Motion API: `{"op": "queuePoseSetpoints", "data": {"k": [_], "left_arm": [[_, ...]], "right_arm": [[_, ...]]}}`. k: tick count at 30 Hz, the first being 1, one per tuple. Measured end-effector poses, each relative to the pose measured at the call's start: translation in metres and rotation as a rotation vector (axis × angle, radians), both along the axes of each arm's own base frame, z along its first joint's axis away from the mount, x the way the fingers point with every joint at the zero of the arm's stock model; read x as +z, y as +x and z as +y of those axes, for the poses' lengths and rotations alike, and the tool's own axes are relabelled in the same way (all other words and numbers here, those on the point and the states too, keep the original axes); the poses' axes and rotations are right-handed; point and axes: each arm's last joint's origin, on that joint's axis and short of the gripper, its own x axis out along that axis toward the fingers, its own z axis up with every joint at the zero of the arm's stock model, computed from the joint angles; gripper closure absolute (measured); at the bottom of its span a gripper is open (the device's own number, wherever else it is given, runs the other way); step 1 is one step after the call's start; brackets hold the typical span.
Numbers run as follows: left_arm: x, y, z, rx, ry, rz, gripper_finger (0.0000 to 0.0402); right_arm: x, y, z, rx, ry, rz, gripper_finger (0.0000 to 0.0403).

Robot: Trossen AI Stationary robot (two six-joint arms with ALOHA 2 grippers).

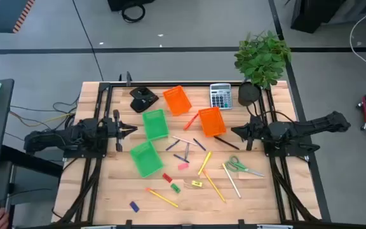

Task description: Sort crayons/erasers/pens/pencils in bins

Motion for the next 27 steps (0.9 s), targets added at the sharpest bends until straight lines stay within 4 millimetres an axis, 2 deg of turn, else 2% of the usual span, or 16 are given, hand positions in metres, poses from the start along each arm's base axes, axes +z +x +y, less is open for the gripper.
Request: {"op": "queuePoseSetpoints", "data": {"k": [27], "left_arm": [[0.0001,0.0000,0.0000,0.000,0.000,0.000,0.0367]], "right_arm": [[-0.0001,0.0000,0.0000,0.000,0.000,0.000,0.0394]]}}
